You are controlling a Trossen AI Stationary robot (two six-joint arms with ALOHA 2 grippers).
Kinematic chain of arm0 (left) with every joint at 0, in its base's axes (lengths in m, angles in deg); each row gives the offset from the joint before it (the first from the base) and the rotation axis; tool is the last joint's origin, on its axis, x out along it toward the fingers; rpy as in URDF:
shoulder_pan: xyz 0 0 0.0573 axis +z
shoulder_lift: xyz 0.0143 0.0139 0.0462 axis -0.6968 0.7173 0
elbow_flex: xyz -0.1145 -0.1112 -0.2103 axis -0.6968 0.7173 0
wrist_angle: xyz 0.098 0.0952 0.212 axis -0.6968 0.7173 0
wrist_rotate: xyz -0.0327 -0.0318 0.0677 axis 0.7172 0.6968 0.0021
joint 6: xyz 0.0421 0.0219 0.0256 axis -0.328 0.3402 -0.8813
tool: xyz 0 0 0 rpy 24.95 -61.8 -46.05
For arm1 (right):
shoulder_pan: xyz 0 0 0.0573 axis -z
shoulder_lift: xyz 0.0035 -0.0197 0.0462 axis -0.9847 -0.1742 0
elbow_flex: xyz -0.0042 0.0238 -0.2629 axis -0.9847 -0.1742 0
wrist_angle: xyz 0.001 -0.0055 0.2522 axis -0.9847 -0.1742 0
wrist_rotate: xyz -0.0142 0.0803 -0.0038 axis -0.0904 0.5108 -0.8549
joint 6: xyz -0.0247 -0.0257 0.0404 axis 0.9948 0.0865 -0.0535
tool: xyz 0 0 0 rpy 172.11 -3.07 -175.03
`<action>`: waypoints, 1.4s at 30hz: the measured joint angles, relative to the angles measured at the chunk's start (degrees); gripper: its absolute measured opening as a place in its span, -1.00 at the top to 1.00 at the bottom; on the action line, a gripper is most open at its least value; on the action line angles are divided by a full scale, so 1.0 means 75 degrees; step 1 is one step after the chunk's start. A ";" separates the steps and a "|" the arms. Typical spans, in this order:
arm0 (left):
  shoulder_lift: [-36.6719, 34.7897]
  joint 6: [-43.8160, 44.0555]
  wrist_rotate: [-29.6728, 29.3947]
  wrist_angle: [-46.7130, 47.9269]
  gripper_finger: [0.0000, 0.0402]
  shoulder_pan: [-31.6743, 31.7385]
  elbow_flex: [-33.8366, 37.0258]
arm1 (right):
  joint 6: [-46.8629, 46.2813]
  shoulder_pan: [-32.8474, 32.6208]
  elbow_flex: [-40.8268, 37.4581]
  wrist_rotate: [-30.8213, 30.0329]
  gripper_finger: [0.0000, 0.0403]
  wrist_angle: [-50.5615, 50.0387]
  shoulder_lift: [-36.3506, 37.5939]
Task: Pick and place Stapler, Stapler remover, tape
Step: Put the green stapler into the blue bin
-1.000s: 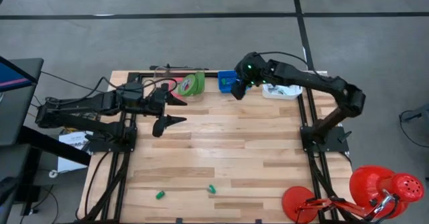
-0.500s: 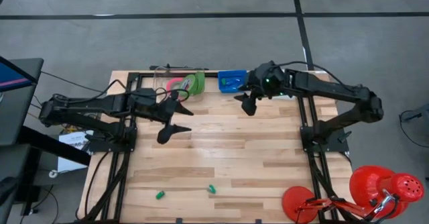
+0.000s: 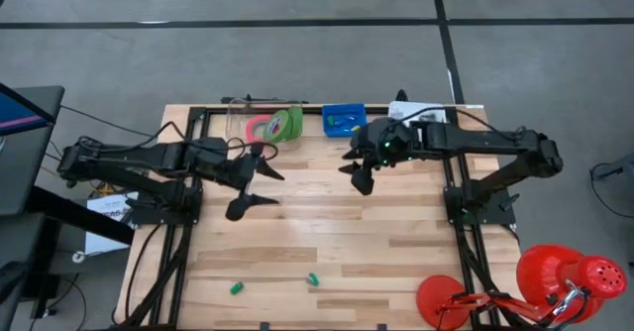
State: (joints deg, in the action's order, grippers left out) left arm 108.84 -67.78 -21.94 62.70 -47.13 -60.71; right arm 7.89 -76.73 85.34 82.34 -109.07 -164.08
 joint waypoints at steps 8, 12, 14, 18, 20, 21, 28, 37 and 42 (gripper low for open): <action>0.0003 -0.0687 0.0003 0.0066 -0.43 -0.0790 0.0000 | -0.0990 -0.0415 -0.0018 0.0000 0.12 -0.0231 -0.0284; 0.0003 -0.0687 0.0007 0.0070 -0.42 -0.1151 0.0000 | -0.1169 -0.0536 -0.0023 0.0003 0.12 -0.0417 -0.0344; 0.0003 -0.0684 0.0005 0.0077 -0.42 -0.1283 0.0000 | -0.1169 -0.0586 -0.0014 -0.0019 0.12 -0.0464 -0.0335; 0.0037 -0.0675 -0.0112 0.0076 -0.42 -0.1590 -0.0002 | -0.1168 -0.0587 -0.0014 -0.0032 0.12 -0.0561 -0.0332; 0.0120 -0.0661 -0.0285 0.0095 -0.42 -0.1714 -0.0011 | -0.1166 -0.0587 -0.0014 -0.0032 0.12 -0.0639 -0.0332; 0.0191 -0.0631 -0.0363 0.0125 -0.42 -0.1790 -0.0038 | -0.1166 -0.0587 -0.0014 -0.0032 0.12 -0.0683 -0.0332; 0.1001 -0.0416 -0.0603 0.0132 -0.42 -0.2087 -0.0746 | -0.0957 -0.0587 -0.0014 -0.0032 0.12 -0.0907 -0.0332; 0.1928 -0.0343 -0.0627 0.0146 -0.42 -0.2487 -0.0985 | -0.0885 -0.0629 -0.0014 0.0008 0.12 -0.1271 -0.0321; 0.2197 -0.0343 -0.0968 0.0141 -0.42 -0.2716 -0.0988 | -0.0819 -0.0690 -0.0014 0.0010 0.12 -0.1788 -0.0202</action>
State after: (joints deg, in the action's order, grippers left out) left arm 125.32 -70.36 -29.20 63.76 -67.49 -68.12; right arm 1.75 -81.91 85.23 82.42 -122.48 -165.60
